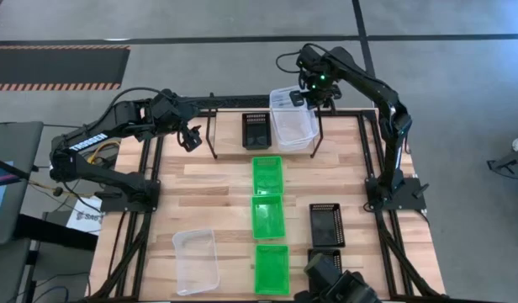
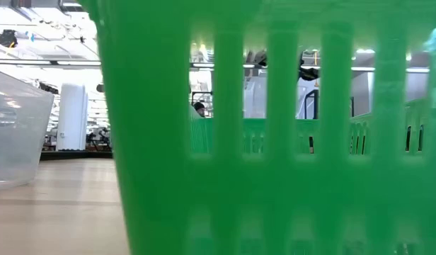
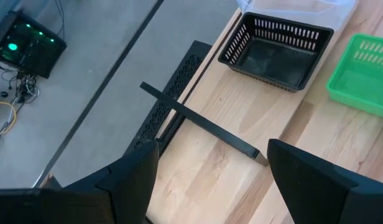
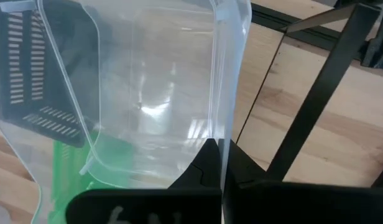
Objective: Stack baskets on shelf by color
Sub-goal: Stack the top transparent bin into the transparent bin on the shelf
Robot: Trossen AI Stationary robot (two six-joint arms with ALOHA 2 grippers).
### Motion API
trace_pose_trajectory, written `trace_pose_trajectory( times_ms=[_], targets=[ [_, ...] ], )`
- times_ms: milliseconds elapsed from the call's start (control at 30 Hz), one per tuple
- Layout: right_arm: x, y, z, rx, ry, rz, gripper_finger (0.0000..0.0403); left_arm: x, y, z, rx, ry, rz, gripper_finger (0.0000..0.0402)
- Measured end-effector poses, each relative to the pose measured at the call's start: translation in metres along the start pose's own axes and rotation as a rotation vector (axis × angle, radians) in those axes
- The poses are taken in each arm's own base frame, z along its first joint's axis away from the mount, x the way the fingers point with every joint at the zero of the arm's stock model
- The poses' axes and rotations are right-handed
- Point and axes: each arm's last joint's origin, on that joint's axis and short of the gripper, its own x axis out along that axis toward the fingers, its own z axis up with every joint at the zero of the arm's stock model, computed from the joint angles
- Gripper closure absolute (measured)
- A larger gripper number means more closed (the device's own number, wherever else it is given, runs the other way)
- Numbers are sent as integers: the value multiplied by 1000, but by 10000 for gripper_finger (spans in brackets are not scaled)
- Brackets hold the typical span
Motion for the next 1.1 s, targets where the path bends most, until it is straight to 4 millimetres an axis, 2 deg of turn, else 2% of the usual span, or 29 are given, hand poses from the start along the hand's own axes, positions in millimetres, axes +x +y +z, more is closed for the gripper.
trace_pose_trajectory(
  times_ms=[500, 900, 1100],
  targets=[
    [-1, -8, 3, 8, 17, 5, 403, 0, 0, 0, -12, 1, 0, 111],
    [50, 3, 16, -44, 130, -38, 403, 0, 0, 0, -12, 1, 0, 111],
    [52, 7, 20, -91, 65, -87, 371, 0, 0, 0, -11, 1, 1, 111]
  ],
)
